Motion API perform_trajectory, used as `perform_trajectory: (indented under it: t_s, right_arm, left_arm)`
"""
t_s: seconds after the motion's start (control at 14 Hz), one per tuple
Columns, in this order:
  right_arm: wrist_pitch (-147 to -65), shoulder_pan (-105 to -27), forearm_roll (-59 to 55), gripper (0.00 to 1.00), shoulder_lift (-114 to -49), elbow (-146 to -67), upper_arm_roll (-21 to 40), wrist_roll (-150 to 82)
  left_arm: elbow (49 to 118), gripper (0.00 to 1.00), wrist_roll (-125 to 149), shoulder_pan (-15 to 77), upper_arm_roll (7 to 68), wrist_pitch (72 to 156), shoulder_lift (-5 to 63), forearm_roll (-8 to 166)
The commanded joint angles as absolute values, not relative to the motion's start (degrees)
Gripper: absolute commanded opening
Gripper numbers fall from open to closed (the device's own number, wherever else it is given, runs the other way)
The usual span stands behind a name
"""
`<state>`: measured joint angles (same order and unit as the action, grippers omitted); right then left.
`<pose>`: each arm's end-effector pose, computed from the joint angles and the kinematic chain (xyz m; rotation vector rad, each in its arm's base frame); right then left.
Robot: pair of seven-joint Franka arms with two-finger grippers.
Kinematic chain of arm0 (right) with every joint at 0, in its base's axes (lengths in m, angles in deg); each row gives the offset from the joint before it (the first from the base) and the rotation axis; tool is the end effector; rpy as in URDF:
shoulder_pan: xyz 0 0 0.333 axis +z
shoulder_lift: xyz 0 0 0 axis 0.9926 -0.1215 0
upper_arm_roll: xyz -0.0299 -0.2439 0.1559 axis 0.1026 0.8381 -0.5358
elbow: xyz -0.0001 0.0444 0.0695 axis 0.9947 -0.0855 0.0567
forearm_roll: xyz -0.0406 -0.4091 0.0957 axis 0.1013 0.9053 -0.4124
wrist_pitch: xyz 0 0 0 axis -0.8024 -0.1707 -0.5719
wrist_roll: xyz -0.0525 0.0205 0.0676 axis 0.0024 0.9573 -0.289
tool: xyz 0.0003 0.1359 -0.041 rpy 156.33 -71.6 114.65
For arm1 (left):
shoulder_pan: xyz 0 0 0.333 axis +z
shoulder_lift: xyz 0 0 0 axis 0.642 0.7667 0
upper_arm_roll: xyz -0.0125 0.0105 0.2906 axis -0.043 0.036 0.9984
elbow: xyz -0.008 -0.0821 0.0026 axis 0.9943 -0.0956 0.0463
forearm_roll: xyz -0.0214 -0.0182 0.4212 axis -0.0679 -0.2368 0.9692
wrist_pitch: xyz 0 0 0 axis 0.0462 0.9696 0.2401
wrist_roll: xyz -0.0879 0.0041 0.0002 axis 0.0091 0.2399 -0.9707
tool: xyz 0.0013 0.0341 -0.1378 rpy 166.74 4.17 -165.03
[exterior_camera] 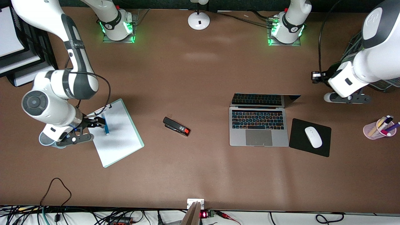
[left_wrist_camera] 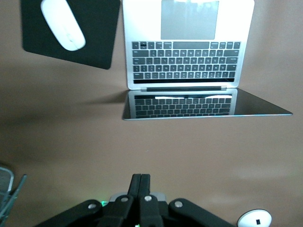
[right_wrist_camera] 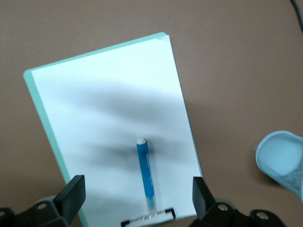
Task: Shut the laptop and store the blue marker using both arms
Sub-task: 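Lower the right gripper onto the blue marker while the left gripper reaches the laptop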
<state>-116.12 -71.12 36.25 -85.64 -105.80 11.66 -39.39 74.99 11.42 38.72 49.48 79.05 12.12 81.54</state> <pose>0.6798 0.0522 0.2369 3.0351 0.4228 -0.0031 0.5838 -0.0894 0.4592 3.0133 -0.0142 -0.4779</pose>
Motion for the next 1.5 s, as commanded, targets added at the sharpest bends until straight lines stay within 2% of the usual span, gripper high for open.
perform_trajectory:
  t_s: [0.0,0.21,0.5,0.57,0.71,0.86,1.14,1.43]
  right_arm:
    - [-122.9,-71.6,36.4,1.0,-86.6,-110.1,11.7,-44.5]
    - [-126.9,-71.6,36.2,1.0,-88.5,-112.7,11.7,-46.9]
    - [-128.6,-71.9,36.1,1.0,-90.7,-112.6,11.7,-47.0]
    - [-128.9,-72.0,35.9,0.88,-91.3,-112.6,11.6,-47.0]
    - [-130.5,-72.7,35.8,0.85,-92.2,-112.6,11.6,-47.0]
    - [-130.6,-73.0,35.7,0.82,-92.7,-112.6,11.6,-47.0]
    - [-130.4,-72.9,35.2,0.69,-93.0,-112.8,11.5,-47.7]
    - [-130.2,-73.0,35.1,0.63,-93.1,-113.2,10.7,-49.3]
  left_arm:
    - [82.5,0.02,6.6,39.2,45.5,84.6,8.9,80.2]
    - [95.4,0.02,1.8,39.0,40.4,97.7,5.0,80.5]
    - [103.4,0.02,-1.5,38.9,36.6,108.9,5.1,80.9]
    - [105.7,0.02,-1.5,39.0,36.3,111.4,5.1,81.0]
    - [109.6,0.02,-1.5,38.8,36.2,116.8,5.2,81.0]
    - [110.6,0.02,-1.4,38.8,35.7,120.7,6.5,81.1]
    - [110.2,0.02,-0.8,39.3,35.6,127.9,9.1,89.7]
    - [110.0,0.01,0.5,39.8,36.2,137.4,12.3,90.9]
